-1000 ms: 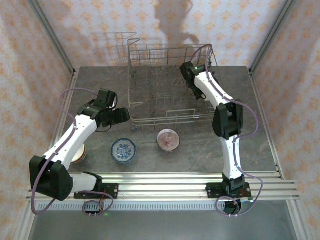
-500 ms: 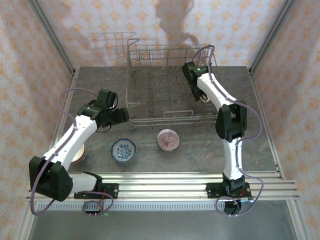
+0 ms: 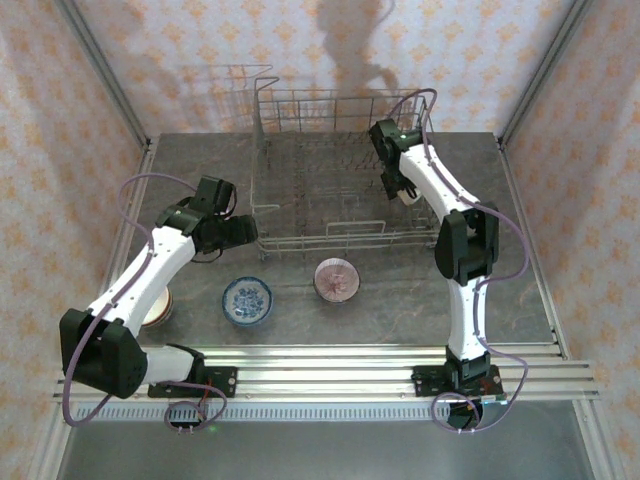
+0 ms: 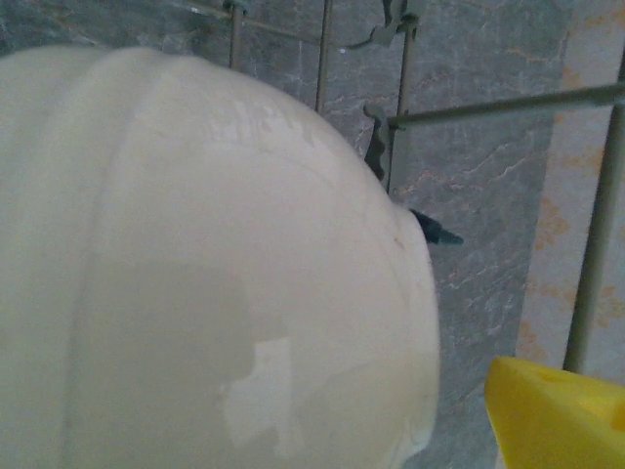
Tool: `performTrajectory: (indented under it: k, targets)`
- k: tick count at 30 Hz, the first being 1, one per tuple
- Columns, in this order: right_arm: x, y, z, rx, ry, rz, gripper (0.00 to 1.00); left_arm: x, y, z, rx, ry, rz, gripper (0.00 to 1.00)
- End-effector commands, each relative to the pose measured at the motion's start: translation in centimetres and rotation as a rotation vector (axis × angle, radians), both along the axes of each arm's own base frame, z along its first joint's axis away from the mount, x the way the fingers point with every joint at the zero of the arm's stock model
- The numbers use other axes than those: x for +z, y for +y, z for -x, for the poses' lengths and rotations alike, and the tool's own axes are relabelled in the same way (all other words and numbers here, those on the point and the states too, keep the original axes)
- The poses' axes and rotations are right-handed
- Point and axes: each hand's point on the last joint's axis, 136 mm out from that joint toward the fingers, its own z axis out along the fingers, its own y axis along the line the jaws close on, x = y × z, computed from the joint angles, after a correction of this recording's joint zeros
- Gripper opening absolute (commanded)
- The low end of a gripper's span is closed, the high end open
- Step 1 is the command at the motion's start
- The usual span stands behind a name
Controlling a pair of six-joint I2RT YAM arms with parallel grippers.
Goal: Load the bowls into the dish rack
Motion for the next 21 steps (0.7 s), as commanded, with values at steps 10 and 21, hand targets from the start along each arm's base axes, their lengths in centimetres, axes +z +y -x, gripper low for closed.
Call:
performTrajectory:
  k: [10, 21]
  targets:
    - [-0.8, 5.7, -0.2, -0.054, 0.04, -0.317, 0.88, -0.8, -2.4, -0.8, -0.069, 0.024, 0.016, 0.79]
    - [1.0, 8.2, 0.2, -0.031, 0.031, -0.479, 0.93, -0.7, -2.8, -1.2, -0.09, 0.027, 0.012, 0.78]
